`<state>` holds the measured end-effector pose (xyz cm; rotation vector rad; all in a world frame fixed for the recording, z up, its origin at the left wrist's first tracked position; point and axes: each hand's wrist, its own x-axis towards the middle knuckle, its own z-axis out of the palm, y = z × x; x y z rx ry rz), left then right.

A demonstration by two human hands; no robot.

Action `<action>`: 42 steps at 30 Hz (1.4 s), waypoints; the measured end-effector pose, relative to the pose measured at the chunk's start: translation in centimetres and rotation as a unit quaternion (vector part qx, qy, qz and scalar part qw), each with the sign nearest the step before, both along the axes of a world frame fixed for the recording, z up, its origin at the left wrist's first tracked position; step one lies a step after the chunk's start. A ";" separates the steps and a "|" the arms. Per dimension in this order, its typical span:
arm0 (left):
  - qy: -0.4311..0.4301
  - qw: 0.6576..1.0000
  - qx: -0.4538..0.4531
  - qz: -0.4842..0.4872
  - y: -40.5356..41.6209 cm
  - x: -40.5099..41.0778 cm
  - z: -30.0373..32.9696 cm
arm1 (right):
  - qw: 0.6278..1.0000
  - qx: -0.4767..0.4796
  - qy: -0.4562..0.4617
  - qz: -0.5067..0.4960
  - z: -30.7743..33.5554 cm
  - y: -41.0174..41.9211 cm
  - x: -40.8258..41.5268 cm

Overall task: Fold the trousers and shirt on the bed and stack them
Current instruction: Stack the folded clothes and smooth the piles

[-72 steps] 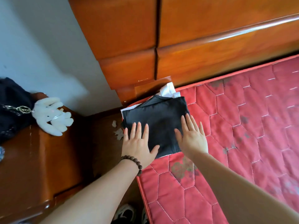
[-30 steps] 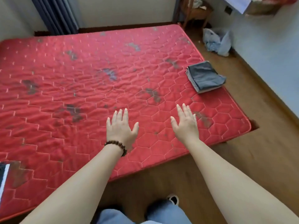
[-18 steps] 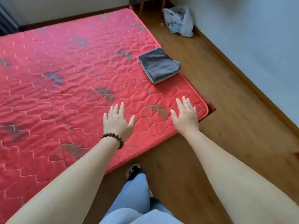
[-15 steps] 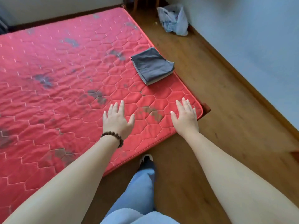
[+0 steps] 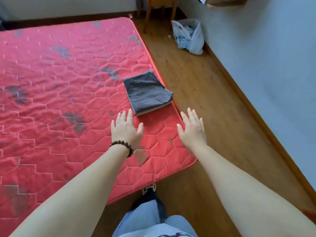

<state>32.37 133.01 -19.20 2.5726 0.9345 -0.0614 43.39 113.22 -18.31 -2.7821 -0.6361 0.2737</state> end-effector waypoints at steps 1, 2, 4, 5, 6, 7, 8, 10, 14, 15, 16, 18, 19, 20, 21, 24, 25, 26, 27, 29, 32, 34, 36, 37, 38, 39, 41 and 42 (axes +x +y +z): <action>-0.002 1.000 0.003 0.007 0.0 1.1 0.1 | 1.000 -0.002 -0.001 0.004 0.2 0.0 1.5; -0.004 1.000 0.003 0.017 0.1 2.1 0.2 | 1.000 -0.005 0.000 0.010 0.4 0.0 2.9; -0.011 0.999 -0.004 0.048 0.4 4.2 0.3 | 1.000 -0.012 0.003 0.028 0.4 0.3 5.6; -0.018 0.998 -0.008 0.063 0.7 5.2 0.3 | 0.999 -0.015 0.003 0.037 0.2 0.5 6.9; -0.023 0.997 -0.013 0.077 0.9 6.2 0.2 | 0.999 -0.017 0.005 0.047 0.1 0.9 8.2; -0.025 0.996 -0.017 0.087 1.0 7.3 0.0 | 0.998 -0.018 0.008 0.058 -0.2 1.3 9.5; -0.024 0.995 -0.017 0.097 1.1 8.2 -0.2 | 0.997 -0.018 0.012 0.069 -0.5 1.8 10.8; -0.021 0.993 -0.015 0.116 1.0 10.1 -1.0 | 0.995 -0.019 0.017 0.096 -1.4 2.9 13.4; 0.017 0.988 -0.006 0.151 0.4 13.5 -3.9 | 0.985 -0.024 0.043 0.164 -4.6 5.4 18.5; 0.027 0.987 -0.007 0.158 0.2 14.5 -5.0 | 0.983 -0.025 0.051 0.176 -5.7 5.9 19.8; 0.037 0.986 -0.011 0.164 0.2 15.4 -6.1 | 0.981 -0.028 0.059 0.184 -6.9 6.5 21.0; 0.054 0.983 -0.019 0.172 0.8 17.4 -8.6 | 0.979 -0.031 0.069 0.191 -9.4 7.5 23.4; 0.059 0.982 -0.019 0.176 1.4 18.3 -10.1 | 0.978 -0.031 0.070 0.192 -10.8 8.0 24.6; 0.063 0.982 -0.022 0.179 2.2 19.3 -11.6 | 0.978 -0.031 0.072 0.193 -12.3 8.7 26.0; 0.062 0.980 -0.024 0.186 3.2 20.4 -13.2 | 0.978 -0.029 0.073 0.192 -13.8 9.6 27.4; 0.055 0.979 -0.029 0.192 6.6 23.1 -18.7 | 0.977 -0.033 0.072 0.197 -18.8 12.4 31.5; 0.051 0.981 -0.029 0.183 7.5 23.7 -20.2 | 0.977 -0.030 0.068 0.202 -20.1 13.3 32.6; 0.049 0.983 -0.029 0.173 8.5 24.4 -22.3 | 0.975 -0.026 0.063 0.211 -22.0 14.4 33.8; 0.045 0.985 -0.027 0.162 9.5 25.0 -24.2 | 0.973 -0.025 0.057 0.221 -23.9 15.5 34.8; 0.021 0.989 -0.024 0.146 11.3 26.2 -27.5 | 0.970 -0.016 0.050 0.236 -27.4 17.6 36.5; -0.046 0.988 -0.037 0.145 13.9 27.7 -31.1 | 0.968 0.013 0.058 0.244 -31.5 20.3 38.0; -0.101 0.980 -0.084 0.152 15.1 28.2 -32.6 | 0.965 0.027 0.086 0.247 -33.3 21.4 38.4; -0.147 0.965 -0.143 0.162 15.8 28.2 -33.8 | 0.964 0.046 0.112 0.236 -34.5 21.9 38.7; -0.158 0.960 -0.160 0.167 15.8 28.1 -34.3 | 0.965 0.057 0.110 0.232 -35.1 21.8 38.7; -0.165 0.957 -0.165 0.174 15.8 28.1 -34.8 | 0.965 0.069 0.095 0.233 -35.6 21.7 38.7; -0.168 0.955 -0.165 0.179 15.7 28.1 -35.1 | 0.966 0.078 0.078 0.235 -36.0 21.6 38.6; -0.169 0.952 -0.170 0.189 15.7 28.0 -35.5 | 0.966 0.096 0.063 0.233 -36.5 21.5 38.5; -0.166 0.951 -0.175 0.193 15.8 28.0 -35.5 | 0.966 0.104 0.068 0.228 -36.7 21.5 38.4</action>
